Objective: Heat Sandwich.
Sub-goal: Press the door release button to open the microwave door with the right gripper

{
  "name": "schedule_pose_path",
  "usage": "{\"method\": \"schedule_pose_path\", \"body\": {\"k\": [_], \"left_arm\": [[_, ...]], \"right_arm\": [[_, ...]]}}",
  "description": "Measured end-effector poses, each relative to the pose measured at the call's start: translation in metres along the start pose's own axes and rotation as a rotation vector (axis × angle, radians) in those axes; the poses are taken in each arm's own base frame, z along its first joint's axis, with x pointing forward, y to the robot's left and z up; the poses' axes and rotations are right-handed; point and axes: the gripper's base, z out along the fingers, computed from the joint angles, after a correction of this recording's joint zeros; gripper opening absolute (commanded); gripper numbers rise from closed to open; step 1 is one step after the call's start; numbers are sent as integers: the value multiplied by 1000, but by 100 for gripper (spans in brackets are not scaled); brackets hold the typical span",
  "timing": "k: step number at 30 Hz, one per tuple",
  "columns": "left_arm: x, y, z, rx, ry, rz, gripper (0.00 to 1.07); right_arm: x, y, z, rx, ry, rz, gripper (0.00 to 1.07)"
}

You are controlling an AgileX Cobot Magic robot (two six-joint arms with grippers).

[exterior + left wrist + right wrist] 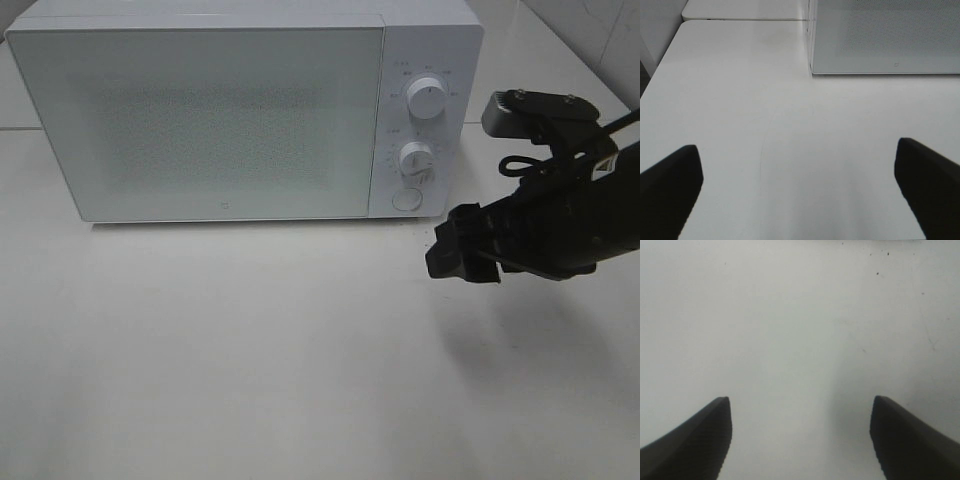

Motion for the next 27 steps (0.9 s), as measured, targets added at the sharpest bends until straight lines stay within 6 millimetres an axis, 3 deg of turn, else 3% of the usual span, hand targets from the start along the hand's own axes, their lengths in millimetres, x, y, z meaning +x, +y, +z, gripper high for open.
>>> {"method": "schedule_pose_path", "body": {"k": [6, 14, 15, 18, 19, 27], "left_arm": [[0, 0, 0, 0, 0, 0, 101], [0, 0, 0, 0, 0, 0, 101], [0, 0, 0, 0, 0, 0, 101], [0, 0, 0, 0, 0, 0, 101], [0, 0, 0, 0, 0, 0, 101], [0, 0, 0, 0, 0, 0, 101]], "right_arm": [[8, 4, -25, -18, 38, -54, 75], [24, 13, -81, -63, 71, -115, 75], [24, 13, -81, -63, 71, -115, 75], [33, 13, -107, -39, 57, -148, 75], [33, 13, -107, -39, 57, -148, 75], [66, 2, -161, 76, -42, -173, 76]]}}
